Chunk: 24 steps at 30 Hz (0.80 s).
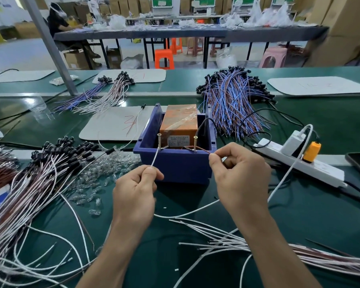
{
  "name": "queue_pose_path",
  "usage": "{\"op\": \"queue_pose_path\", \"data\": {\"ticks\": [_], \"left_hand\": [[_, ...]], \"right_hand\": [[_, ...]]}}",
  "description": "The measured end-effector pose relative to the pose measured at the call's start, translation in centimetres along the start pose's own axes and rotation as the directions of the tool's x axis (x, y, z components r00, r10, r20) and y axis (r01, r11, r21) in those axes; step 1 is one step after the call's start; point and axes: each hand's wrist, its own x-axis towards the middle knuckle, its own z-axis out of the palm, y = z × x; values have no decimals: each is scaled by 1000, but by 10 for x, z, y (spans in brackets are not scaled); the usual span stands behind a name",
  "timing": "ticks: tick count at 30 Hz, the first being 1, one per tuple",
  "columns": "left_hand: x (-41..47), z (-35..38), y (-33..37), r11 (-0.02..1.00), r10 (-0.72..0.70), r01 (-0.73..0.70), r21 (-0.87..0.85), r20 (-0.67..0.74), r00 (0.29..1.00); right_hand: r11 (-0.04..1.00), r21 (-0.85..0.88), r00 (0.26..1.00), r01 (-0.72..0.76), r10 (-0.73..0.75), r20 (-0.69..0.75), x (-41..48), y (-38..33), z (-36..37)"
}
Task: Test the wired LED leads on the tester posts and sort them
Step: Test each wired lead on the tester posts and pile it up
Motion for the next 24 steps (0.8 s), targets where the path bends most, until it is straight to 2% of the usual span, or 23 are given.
{"op": "queue_pose_path", "data": {"ticks": [10,24], "left_hand": [[-1,0,4,1000,-8,8,-2,5,1000],[-1,-1,5,1000,-6,6,23,-3,1000]], "right_hand": [[999,28,1000,-28,28,-4,-2,-2,-1],[975,164,986,-153,161,-36,3,-1,3]]}}
